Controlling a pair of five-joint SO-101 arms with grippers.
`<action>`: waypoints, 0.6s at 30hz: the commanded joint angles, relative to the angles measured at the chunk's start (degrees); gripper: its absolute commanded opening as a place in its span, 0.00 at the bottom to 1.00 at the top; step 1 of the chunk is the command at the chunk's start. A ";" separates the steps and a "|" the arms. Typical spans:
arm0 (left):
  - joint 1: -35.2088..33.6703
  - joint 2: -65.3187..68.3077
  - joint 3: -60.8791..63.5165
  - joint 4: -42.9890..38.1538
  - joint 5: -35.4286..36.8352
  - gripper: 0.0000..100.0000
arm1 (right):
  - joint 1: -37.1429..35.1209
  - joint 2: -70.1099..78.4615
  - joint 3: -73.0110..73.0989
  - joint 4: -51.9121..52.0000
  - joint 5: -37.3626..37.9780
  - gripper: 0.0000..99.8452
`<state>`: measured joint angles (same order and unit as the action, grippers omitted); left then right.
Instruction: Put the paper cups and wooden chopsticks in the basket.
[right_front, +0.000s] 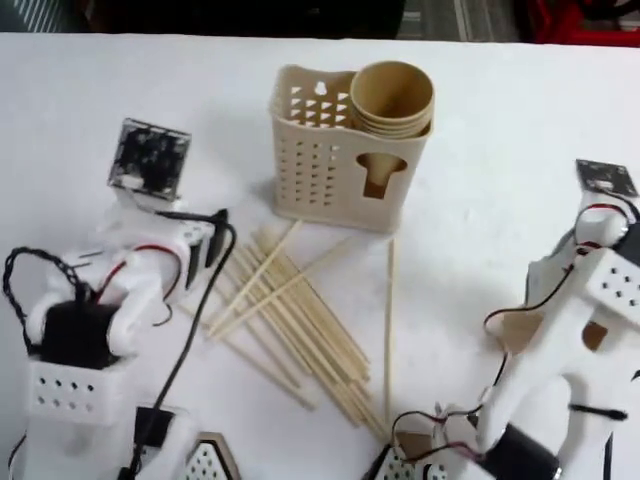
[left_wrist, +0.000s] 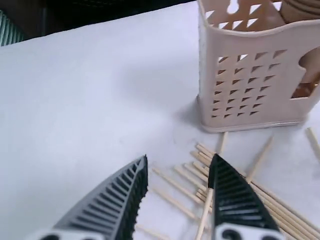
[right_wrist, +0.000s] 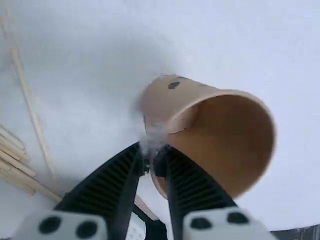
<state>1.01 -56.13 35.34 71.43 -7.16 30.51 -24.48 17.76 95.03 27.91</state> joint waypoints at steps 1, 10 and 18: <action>-3.65 -2.51 2.64 -2.81 -0.88 0.21 | -5.41 -5.67 -2.55 0.40 0.53 0.02; -9.01 -8.75 19.69 -13.54 -5.54 0.21 | -16.66 -14.73 -13.63 0.40 2.20 0.02; -10.42 -16.84 34.11 -19.34 -5.36 0.21 | -21.14 -13.67 -29.45 -2.77 3.69 0.02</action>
<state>-9.10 -69.58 66.11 54.64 -12.09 10.81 -38.46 -5.36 94.68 31.08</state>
